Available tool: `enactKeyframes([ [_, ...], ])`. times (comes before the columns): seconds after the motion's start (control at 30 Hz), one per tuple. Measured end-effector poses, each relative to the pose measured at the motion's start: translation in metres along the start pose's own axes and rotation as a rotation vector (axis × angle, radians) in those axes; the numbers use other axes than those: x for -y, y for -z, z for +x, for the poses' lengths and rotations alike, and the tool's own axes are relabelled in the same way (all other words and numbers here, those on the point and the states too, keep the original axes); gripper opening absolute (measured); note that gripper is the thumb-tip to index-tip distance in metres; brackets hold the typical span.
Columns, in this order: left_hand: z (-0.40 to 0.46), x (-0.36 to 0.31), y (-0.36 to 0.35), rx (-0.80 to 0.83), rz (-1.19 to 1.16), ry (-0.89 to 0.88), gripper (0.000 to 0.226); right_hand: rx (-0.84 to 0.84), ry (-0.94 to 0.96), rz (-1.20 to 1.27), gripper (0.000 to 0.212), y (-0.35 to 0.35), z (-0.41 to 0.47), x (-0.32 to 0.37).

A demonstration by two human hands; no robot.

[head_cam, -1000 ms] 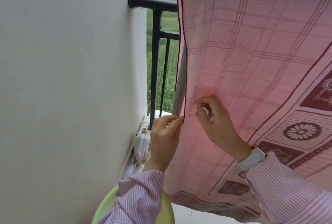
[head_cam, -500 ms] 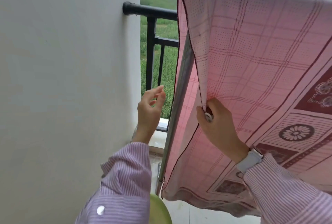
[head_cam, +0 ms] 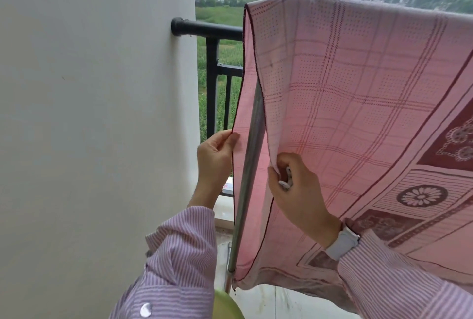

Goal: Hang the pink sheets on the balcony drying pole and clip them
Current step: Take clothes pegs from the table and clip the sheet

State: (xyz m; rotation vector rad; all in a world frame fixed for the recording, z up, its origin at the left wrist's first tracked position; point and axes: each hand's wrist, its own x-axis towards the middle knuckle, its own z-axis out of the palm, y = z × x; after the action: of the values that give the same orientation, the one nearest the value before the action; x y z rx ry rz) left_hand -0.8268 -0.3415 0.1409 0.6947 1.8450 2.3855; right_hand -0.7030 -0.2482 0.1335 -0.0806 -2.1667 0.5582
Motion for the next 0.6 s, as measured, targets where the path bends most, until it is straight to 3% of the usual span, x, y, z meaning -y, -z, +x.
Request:
enactKeyframes([
  [0.2, -0.010, -0.005, 0.016, -0.063, -0.032, -0.074, 0.017, -0.021, 0.156, -0.042, 0.009, -0.023, 0.004, 0.010],
  [0.4, -0.005, -0.015, 0.008, 0.142, -0.015, -0.018, 0.016, 0.001, 0.081, -0.054, 0.008, -0.036, -0.010, -0.010],
  [0.6, -0.006, -0.020, 0.005, 0.216, -0.010, -0.066, 0.013, 0.007, 0.072, -0.013, 0.011, -0.041, -0.009, -0.013],
])
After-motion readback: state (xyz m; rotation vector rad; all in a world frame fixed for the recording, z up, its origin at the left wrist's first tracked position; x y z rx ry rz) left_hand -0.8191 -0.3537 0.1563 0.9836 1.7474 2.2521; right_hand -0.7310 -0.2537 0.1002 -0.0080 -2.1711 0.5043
